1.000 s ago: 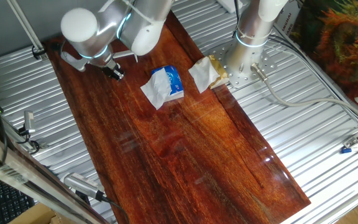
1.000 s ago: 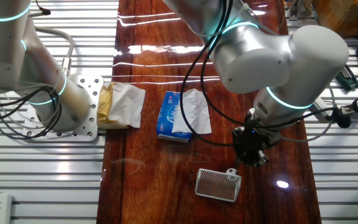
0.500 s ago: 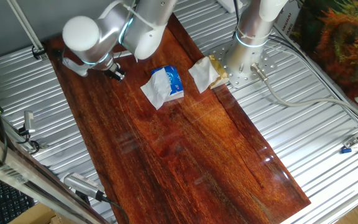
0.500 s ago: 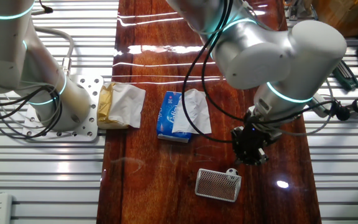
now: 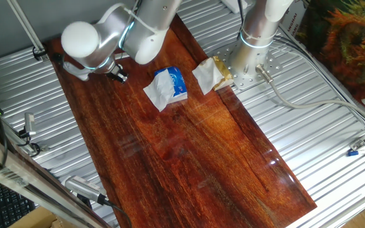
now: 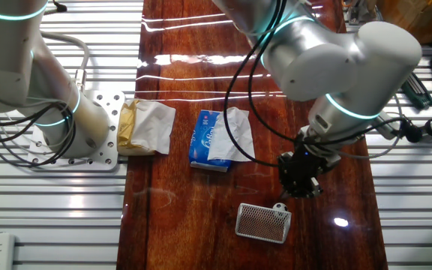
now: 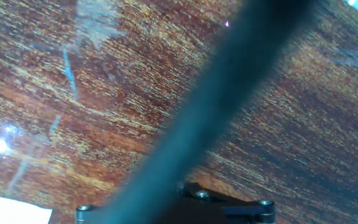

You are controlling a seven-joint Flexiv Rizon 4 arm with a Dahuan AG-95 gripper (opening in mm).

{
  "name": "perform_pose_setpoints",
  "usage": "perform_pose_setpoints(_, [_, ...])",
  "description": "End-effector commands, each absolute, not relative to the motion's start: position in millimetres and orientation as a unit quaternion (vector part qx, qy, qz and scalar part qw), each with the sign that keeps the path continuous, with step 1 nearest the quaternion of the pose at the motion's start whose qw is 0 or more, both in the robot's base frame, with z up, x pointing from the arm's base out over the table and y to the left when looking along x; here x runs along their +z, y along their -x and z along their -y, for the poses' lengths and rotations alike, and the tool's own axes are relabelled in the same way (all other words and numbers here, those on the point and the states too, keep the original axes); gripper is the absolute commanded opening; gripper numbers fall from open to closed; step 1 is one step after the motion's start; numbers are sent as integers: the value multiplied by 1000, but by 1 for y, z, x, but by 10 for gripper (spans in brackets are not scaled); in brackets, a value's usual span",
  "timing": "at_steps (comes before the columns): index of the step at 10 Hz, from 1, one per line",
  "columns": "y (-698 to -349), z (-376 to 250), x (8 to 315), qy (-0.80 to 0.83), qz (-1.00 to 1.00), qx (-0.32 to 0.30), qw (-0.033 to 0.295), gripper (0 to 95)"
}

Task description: Push the soccer ball into the goal

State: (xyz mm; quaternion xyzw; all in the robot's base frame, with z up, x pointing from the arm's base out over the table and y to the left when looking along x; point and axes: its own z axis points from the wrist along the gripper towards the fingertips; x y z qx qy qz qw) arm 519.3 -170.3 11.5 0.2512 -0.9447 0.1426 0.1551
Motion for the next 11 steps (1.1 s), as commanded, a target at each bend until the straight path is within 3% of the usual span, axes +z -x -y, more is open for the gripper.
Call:
perform_pose_setpoints(1, [-515, 172, 11, -253, 944, 147, 155, 0])
perform_pose_setpoints(7, [-514, 171, 13, -260, 943, 143, 149, 0])
perform_pose_setpoints(8, [-514, 171, 13, -265, 942, 141, 153, 190])
perform_pose_setpoints(9, [-514, 171, 13, -265, 942, 132, 157, 760])
perform_pose_setpoints(10, [-514, 171, 14, -251, 946, 124, 164, 950])
perform_pose_setpoints(11, [-513, 171, 15, -243, 949, 117, 163, 950])
